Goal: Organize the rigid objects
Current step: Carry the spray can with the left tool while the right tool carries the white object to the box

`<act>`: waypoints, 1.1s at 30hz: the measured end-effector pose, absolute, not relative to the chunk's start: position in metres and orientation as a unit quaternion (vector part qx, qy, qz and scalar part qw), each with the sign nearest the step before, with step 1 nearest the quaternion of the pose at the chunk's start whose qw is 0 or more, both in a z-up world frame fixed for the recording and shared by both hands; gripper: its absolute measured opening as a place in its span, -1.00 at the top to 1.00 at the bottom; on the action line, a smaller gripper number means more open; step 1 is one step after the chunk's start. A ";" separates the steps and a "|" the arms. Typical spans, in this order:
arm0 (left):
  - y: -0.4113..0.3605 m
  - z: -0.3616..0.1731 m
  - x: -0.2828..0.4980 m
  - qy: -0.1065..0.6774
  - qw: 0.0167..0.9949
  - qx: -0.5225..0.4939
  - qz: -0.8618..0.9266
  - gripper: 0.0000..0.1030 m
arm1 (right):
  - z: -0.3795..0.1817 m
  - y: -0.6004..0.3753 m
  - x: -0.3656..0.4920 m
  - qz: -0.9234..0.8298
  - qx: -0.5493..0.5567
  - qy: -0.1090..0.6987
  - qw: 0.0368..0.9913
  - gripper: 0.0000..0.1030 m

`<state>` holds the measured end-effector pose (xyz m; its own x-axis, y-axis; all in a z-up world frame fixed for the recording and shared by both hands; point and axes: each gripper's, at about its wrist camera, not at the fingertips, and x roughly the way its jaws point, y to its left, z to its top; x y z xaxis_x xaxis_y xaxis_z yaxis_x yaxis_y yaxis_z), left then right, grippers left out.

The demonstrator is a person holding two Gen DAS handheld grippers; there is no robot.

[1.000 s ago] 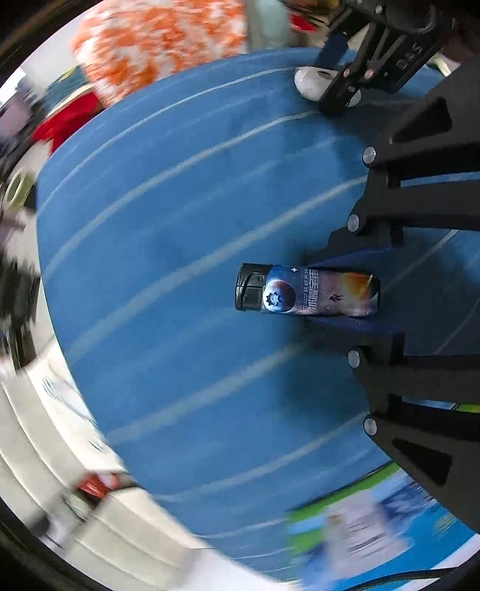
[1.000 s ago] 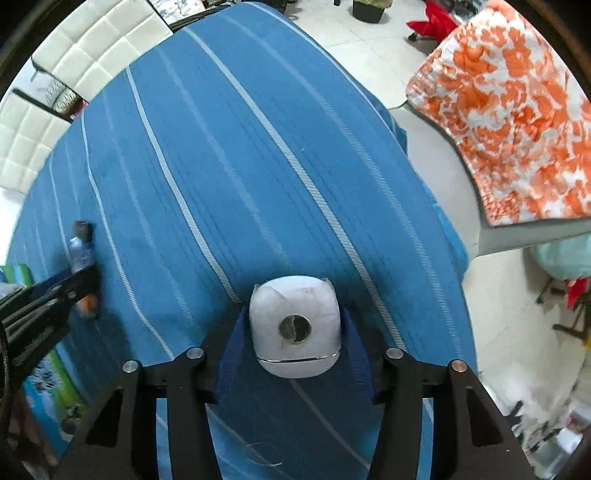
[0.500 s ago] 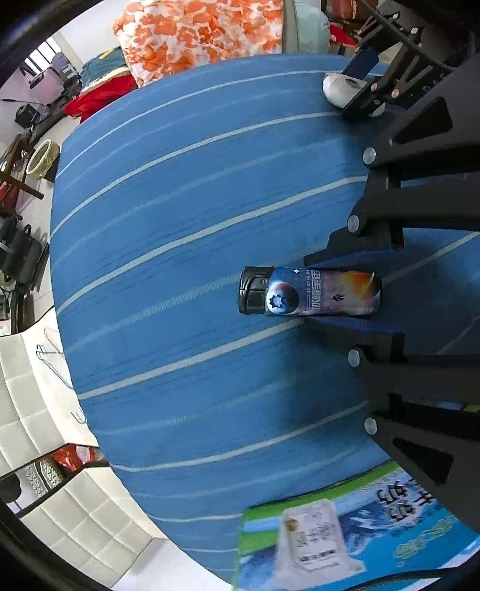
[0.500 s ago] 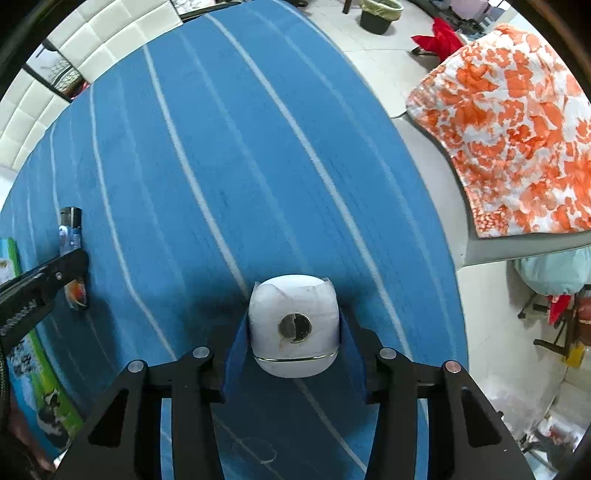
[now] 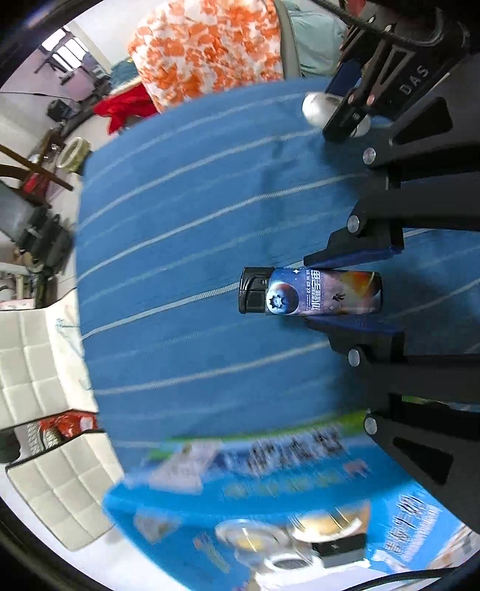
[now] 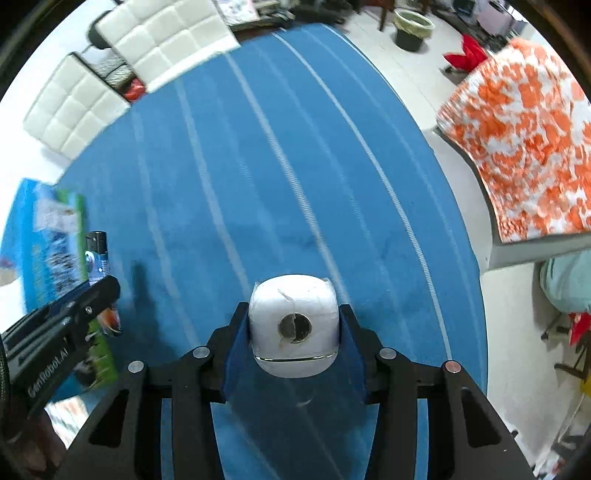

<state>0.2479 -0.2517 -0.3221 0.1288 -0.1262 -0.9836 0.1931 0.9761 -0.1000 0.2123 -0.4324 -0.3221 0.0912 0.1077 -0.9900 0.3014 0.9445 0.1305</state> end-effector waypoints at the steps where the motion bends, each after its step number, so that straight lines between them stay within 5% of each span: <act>1: -0.245 -0.313 0.245 0.645 0.756 0.024 -0.105 0.56 | -0.313 -0.428 0.211 -0.061 0.149 0.666 0.728 0.05; 17: -0.086 -0.188 0.200 0.563 0.824 0.010 -0.052 0.56 | -0.149 -0.266 0.185 0.024 0.085 0.574 0.814 0.05; 27: 0.022 -0.155 0.194 0.538 0.843 -0.016 -0.001 0.56 | -0.136 -0.154 0.184 0.084 0.067 0.576 0.811 0.05; 33: 0.076 -0.193 0.202 0.571 0.818 -0.074 0.001 0.56 | -0.175 -0.110 0.199 0.100 0.084 0.605 0.785 0.05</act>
<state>0.2021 0.0757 -0.1930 0.3489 -0.0826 -0.9335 -0.0873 0.9889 -0.1201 0.1991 -0.1105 -0.1749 0.2471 0.2586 -0.9338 -0.0561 0.9659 0.2527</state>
